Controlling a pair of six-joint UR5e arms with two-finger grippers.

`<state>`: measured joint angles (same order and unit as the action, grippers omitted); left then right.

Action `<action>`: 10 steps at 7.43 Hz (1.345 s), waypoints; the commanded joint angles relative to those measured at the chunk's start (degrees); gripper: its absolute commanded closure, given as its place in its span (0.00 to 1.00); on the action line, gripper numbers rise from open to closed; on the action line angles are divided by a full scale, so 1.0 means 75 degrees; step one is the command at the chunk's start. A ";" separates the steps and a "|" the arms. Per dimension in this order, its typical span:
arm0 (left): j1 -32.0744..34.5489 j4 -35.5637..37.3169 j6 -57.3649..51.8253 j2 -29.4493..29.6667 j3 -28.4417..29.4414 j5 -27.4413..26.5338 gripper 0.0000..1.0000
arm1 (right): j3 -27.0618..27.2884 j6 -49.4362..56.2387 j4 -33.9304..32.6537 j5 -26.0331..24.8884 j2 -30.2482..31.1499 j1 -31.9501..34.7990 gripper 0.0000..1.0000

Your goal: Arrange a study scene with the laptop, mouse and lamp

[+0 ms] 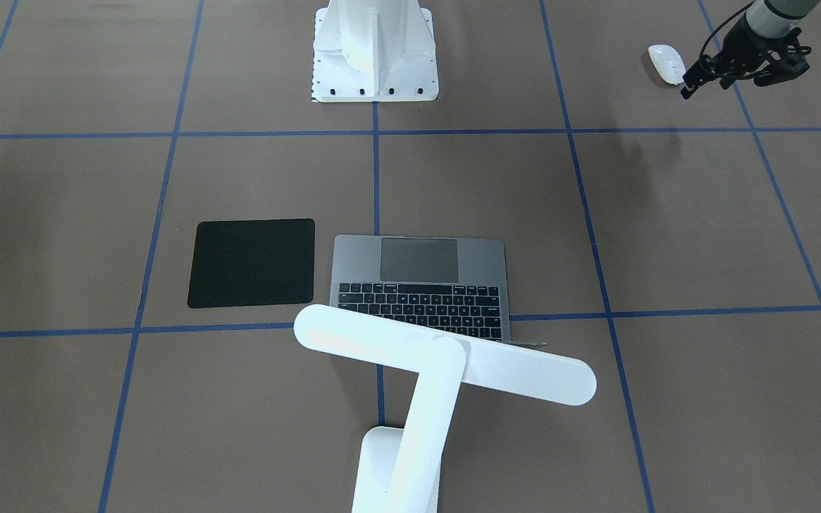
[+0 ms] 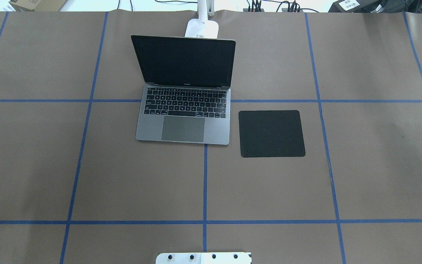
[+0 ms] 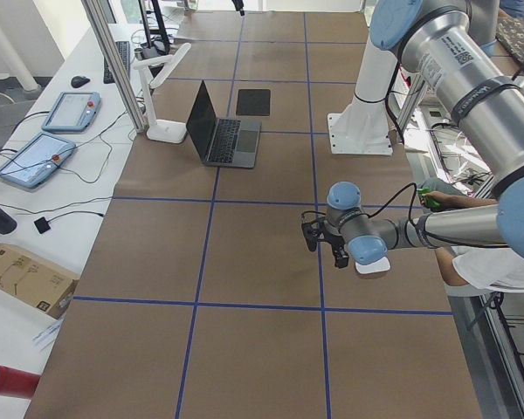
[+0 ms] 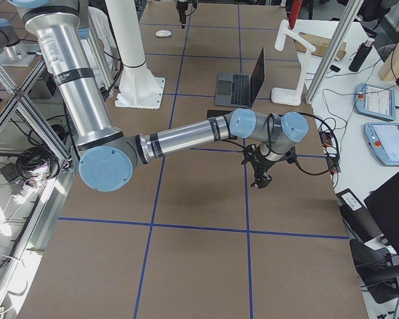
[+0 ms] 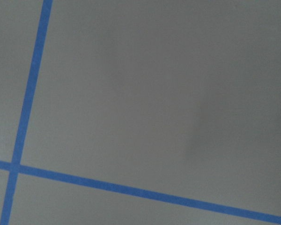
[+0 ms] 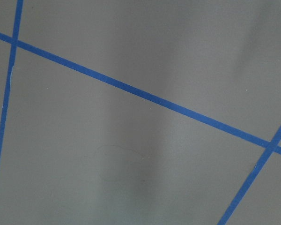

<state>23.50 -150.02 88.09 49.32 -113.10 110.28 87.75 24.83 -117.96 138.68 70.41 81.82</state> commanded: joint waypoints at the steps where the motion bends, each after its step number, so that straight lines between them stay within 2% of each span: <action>1: -0.1687 -0.0446 0.1490 -0.0212 0.0044 -0.0840 0.00 | 0.0089 -0.0065 0.0001 0.0001 -0.0001 0.0000 0.01; 3: -0.3675 -0.0528 0.2885 -0.0340 0.0056 -0.2125 0.01 | 0.0089 -0.0065 0.0013 0.0013 -0.0013 0.0000 0.01; 7: -0.4619 -0.0927 0.3101 -0.0658 0.0079 -0.2528 0.01 | 0.0195 -0.0077 0.0013 0.0048 0.0034 0.0000 0.01; 10: -0.5124 -0.1404 0.3360 -0.0658 0.0430 -0.3054 0.01 | 0.0195 -0.0077 0.0013 0.0048 0.0022 -0.0034 0.01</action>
<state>-13.42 -158.30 112.70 44.46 -111.03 89.29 89.20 24.26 -117.88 139.04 70.65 81.70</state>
